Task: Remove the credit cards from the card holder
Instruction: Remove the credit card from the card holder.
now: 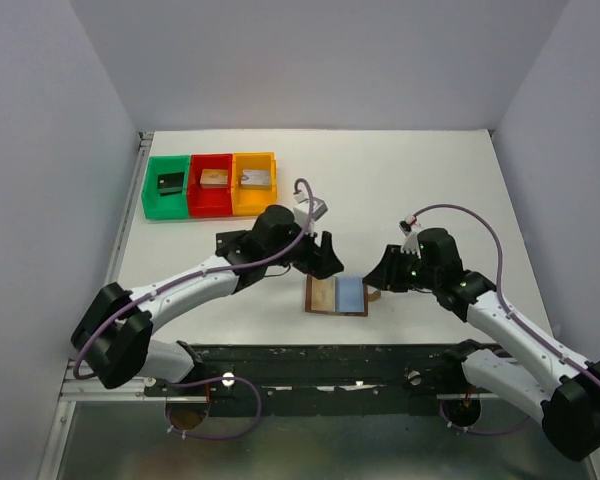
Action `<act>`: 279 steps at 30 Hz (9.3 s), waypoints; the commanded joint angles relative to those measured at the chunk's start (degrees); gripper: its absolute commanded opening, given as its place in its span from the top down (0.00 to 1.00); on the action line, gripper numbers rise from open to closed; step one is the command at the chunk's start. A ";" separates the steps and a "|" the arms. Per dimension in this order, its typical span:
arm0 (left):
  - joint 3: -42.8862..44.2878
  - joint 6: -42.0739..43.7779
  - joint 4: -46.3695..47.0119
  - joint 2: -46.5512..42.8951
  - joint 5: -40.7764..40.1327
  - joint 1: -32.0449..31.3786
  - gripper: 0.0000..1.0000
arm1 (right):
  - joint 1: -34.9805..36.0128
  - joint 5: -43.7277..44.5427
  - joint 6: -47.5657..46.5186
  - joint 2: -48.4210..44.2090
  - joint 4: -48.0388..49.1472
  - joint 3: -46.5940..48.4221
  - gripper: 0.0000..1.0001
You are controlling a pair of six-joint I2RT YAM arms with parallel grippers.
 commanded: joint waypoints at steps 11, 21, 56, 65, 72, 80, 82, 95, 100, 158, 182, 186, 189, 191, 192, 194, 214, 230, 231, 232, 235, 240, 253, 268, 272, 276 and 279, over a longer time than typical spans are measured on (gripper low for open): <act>-11.72 -8.61 6.80 0.28 -7.49 5.00 0.72 | 3.49 -17.33 7.33 18.95 22.72 3.90 0.54; -12.25 -10.81 9.07 3.27 -9.53 5.00 0.82 | 5.33 -18.21 11.73 28.53 28.43 5.13 0.57; -9.26 -9.66 8.37 8.28 -5.66 4.38 0.87 | 5.25 -12.93 8.48 41.03 30.11 1.71 0.60; -9.78 -9.31 7.23 7.58 -7.15 4.03 0.87 | 5.33 -10.73 7.16 33.30 25.01 2.67 0.60; -9.96 -9.31 7.84 9.16 -6.54 3.77 0.87 | 5.95 -12.58 7.51 33.37 24.57 4.08 0.59; -10.40 -8.70 6.70 10.83 -7.06 3.15 0.90 | 5.86 -13.46 8.48 37.42 27.38 3.11 0.59; -10.40 -8.70 6.44 11.18 -7.24 2.98 0.90 | 5.86 -13.37 8.57 38.03 27.82 2.94 0.59; -12.07 -9.49 5.82 11.54 -9.70 2.54 0.94 | 5.86 -13.90 9.36 39.79 29.14 2.94 0.59; -12.68 -9.49 5.91 11.36 -10.14 2.45 0.94 | 5.86 -14.69 9.88 40.23 30.54 2.67 0.59; -14.00 -9.84 2.83 7.40 -13.39 2.01 0.98 | 5.78 -18.12 9.54 39.44 31.78 3.37 1.00; -15.67 -11.33 3.62 8.02 -15.32 -0.01 1.00 | 5.25 -23.48 18.50 44.10 44.43 1.18 0.67; -15.85 -11.69 4.32 8.55 -14.89 -0.01 1.00 | 5.25 -23.74 19.20 44.97 45.39 0.83 0.67; -16.11 -11.69 4.76 8.81 -14.53 -0.10 1.00 | 5.25 -24.09 20.69 46.20 48.02 0.39 0.67; -16.20 -11.86 4.94 8.81 -14.27 -0.19 1.00 | 5.16 -24.36 22.62 47.08 51.18 -0.58 0.66; -16.29 -11.95 4.94 8.81 -14.27 -0.19 1.00 | 5.16 -24.36 23.59 47.43 52.94 -1.01 0.66; -16.55 -12.13 4.94 8.64 -14.27 -0.19 1.00 | 4.98 -24.01 25.17 47.79 55.67 -1.81 0.66; -17.78 -12.65 5.21 7.32 -14.71 -0.45 1.00 | 4.02 -19.79 27.02 45.68 58.49 -4.62 0.60; -16.90 -12.65 4.06 7.75 -15.41 -0.72 1.00 | 3.93 -18.47 25.71 41.11 56.04 -5.24 0.75; -16.64 -12.57 4.06 7.84 -15.32 -0.80 1.00 | 3.93 -18.47 25.71 40.76 55.86 -5.24 0.75; -16.73 -12.57 4.15 7.93 -15.24 -0.80 1.00 | 3.93 -18.56 25.62 40.58 55.69 -5.15 0.75; -16.38 -12.39 3.98 8.11 -15.06 -0.80 1.00 | 3.93 -19.35 25.36 40.76 55.42 -4.62 0.74; -16.02 -12.04 4.24 8.20 -14.71 -0.89 1.00 | 3.93 -20.23 24.39 40.94 53.41 -3.48 0.75; -14.18 -12.48 1.43 10.30 -15.94 -0.80 1.00 | 3.93 -17.24 14.72 34.61 30.90 2.32 0.70; -13.83 -12.65 0.72 11.01 -16.29 -0.80 1.00 | 3.84 -15.04 12.00 32.15 24.66 3.64 0.71; -13.74 -12.65 0.55 11.27 -16.47 -0.72 1.00 | 3.75 -14.78 12.00 31.36 24.66 3.38 0.71; -13.83 -12.92 0.37 11.18 -16.55 -0.80 1.00 | 3.58 -14.60 12.08 30.57 24.57 2.94 0.71; -13.83 -13.00 0.28 11.18 -16.73 -0.72 1.00 | 3.32 -14.52 12.00 29.95 24.48 2.67 0.72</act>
